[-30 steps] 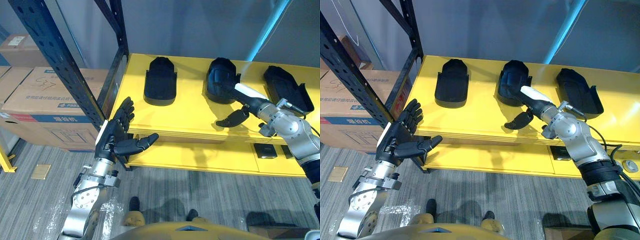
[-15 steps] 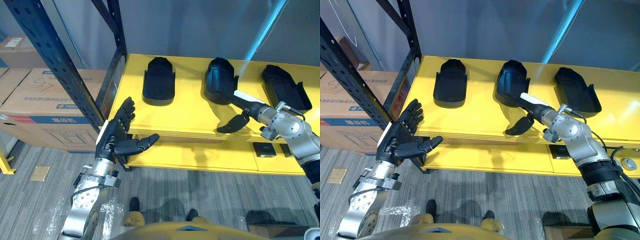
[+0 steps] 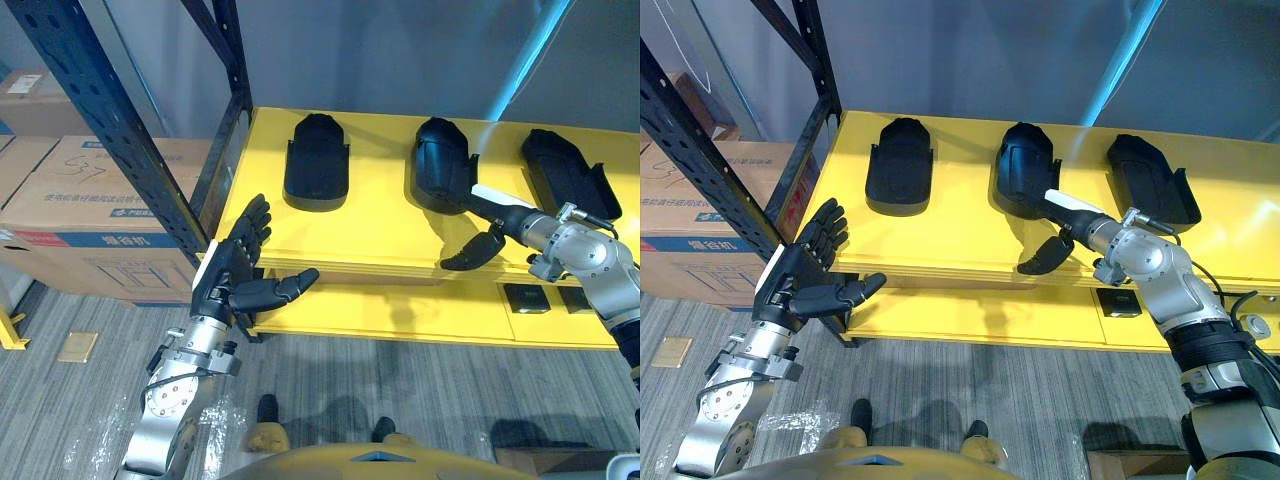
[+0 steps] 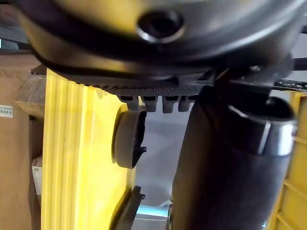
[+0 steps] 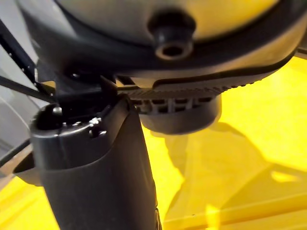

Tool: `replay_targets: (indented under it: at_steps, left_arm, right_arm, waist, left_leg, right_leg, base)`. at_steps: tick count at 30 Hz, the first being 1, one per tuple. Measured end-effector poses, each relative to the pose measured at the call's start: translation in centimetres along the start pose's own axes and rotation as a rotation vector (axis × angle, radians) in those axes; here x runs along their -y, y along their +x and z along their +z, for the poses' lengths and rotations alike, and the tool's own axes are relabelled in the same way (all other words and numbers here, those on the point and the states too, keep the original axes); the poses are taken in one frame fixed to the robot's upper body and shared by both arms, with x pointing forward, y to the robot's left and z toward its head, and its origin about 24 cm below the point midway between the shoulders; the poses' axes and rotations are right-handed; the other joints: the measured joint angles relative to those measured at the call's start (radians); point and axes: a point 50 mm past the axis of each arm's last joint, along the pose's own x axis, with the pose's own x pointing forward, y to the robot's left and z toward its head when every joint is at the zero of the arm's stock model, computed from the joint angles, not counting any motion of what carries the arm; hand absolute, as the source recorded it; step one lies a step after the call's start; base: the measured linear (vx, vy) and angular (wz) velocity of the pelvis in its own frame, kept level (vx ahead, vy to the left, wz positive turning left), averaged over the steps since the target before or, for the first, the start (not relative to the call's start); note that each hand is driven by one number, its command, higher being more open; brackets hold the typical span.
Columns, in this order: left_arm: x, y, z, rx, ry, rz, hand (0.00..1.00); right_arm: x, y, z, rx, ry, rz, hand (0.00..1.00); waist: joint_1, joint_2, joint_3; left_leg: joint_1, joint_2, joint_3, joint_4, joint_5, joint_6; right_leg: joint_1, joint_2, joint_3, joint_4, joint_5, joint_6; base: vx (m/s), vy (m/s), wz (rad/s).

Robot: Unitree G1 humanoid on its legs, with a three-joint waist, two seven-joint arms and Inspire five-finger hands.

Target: Walk over and take three plastic housings, then place them on the shelf

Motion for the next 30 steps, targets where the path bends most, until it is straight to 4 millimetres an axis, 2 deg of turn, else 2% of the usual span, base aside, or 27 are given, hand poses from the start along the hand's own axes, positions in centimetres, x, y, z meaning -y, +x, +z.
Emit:
replay_targets:
  at_steps: [10,18,22,30]
  left_arm:
    - [-0.1,0.0,0.0,-0.001,0.003,-0.002,1.0]
    - [-0.2,0.0,0.1,-0.006,0.019,-0.012,1.0]
    - [-0.2,0.0,0.1,-0.006,0.019,-0.013,1.0]
    - [-0.2,-0.1,0.0,-0.007,0.019,-0.012,1.0]
  right_arm:
    - [1.6,-1.4,-0.8,-0.052,-0.066,-0.006,1.0]
    - [1.1,-1.9,-1.2,-0.07,-0.07,0.027,1.0]
    - [1.4,-2.2,-1.3,-0.079,-0.088,0.034,1.0]
    - [1.6,-2.2,-0.6,-0.025,-0.138,-0.027,1.0]
  waist:
    - [0.0,-0.008,0.006]
    - [-0.002,-0.009,0.007]
    - [-0.002,-0.01,0.008]
    - [-0.003,-0.011,0.008]
  left_leg:
    - [0.001,0.0,0.003,0.0,-0.003,0.001]
    - [0.004,0.0,0.009,-0.002,-0.006,0.001]
    - [0.005,0.0,0.009,-0.002,-0.006,0.001]
    - [0.007,0.0,0.014,-0.001,-0.007,0.001]
  right_leg:
    - [0.0,0.0,0.004,0.0,0.0,0.0]
    - [-0.001,0.0,0.009,0.0,0.0,0.001]
    - [0.0,0.0,0.01,0.0,0.0,0.001]
    - [-0.003,0.0,0.016,0.0,0.0,0.001]
  base:
    - [0.0,0.0,0.0]
    - [0.0,0.0,-0.02]
    - [0.0,0.0,0.0]
    - [0.0,0.0,0.0]
